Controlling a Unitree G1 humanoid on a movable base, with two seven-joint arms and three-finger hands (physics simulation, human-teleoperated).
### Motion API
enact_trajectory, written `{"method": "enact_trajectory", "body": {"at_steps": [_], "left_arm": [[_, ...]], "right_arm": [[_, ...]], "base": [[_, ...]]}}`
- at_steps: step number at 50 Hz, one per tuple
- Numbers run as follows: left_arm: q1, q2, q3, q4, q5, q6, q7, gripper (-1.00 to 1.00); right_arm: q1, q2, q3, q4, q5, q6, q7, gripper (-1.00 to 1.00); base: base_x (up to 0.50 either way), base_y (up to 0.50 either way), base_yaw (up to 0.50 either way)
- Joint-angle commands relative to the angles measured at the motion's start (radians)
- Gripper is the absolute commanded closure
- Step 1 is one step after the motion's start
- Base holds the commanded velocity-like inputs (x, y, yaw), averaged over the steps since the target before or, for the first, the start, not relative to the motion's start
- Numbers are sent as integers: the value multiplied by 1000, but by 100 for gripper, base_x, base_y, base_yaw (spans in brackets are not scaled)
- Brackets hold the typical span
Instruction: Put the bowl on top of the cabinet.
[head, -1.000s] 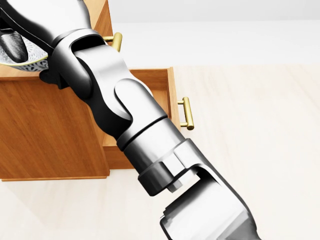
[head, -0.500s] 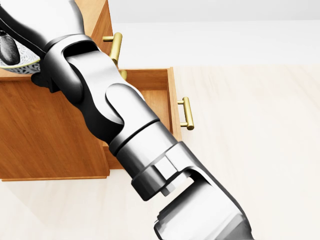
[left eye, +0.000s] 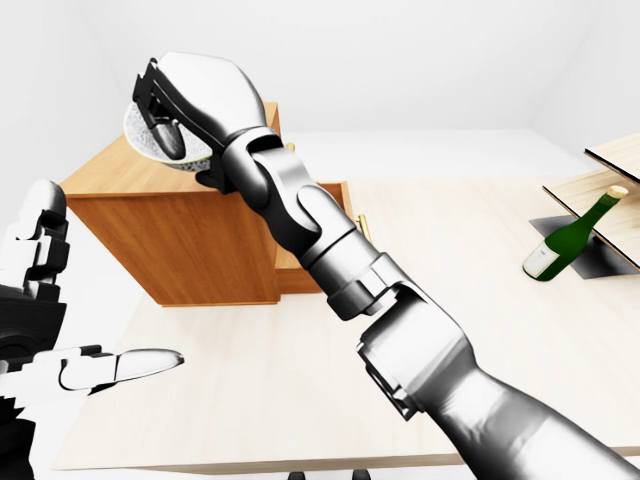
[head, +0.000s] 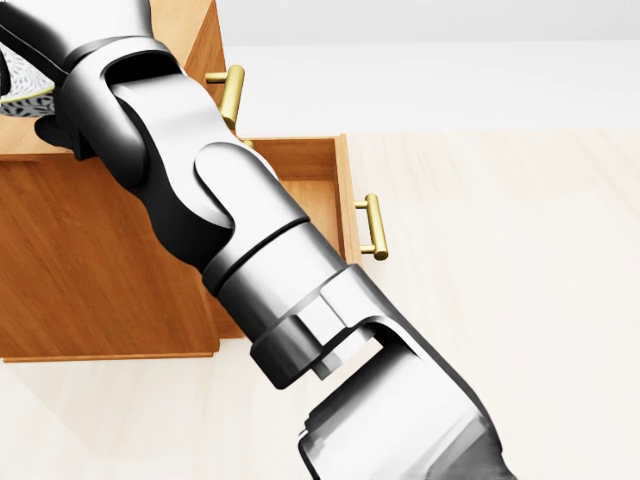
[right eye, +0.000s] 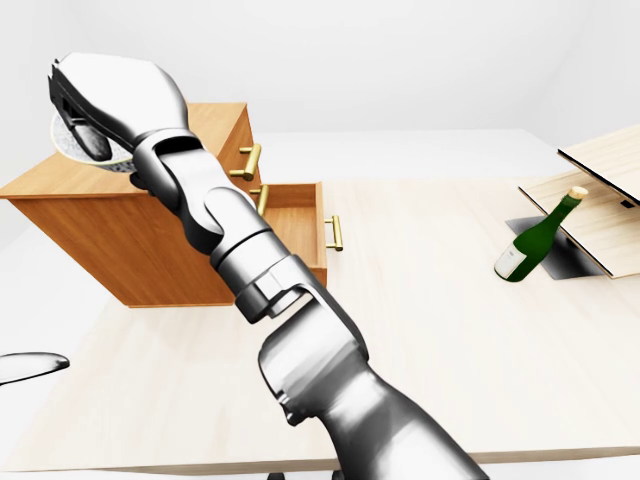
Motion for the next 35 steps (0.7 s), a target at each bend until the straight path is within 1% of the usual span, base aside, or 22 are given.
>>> {"method": "enact_trajectory", "body": {"at_steps": [1, 7, 13, 18, 24, 26, 29, 35], "left_arm": [[9, 3, 16, 0, -11, 0, 0, -100], [13, 0, 23, 0, -14, 0, 0, -100], [10, 3, 20, 0, -14, 0, 0, -100], [10, 7, 32, 0, -25, 0, 0, -100], [13, -2, 28, 0, -16, 0, 0, -100], [11, -3, 20, 0, -9, 0, 0, -100], [13, 7, 30, 0, -22, 0, 0, -100], [13, 6, 35, 0, -25, 0, 0, -100]], "right_arm": [[-56, -17, -13, 46, 10, -8, -69, 100], [-84, -41, -18, 110, 10, -30, -111, 100], [-93, -58, -17, 156, 0, -30, -143, 100], [-100, -67, -18, 180, -9, -30, -162, 100], [-105, -75, -20, 203, -17, -30, -180, 100], [-100, -74, -19, 205, -21, -30, -186, 100], [-92, -71, -16, 205, -27, -30, -190, 100], [-81, -56, -15, 181, -29, -30, -178, 100]], "base": [[0, 0, 0], [0, 0, 0], [0, 0, 0], [0, 0, 0], [0, 0, 0], [0, 0, 0], [0, 0, 0], [0, 0, 0]]}}
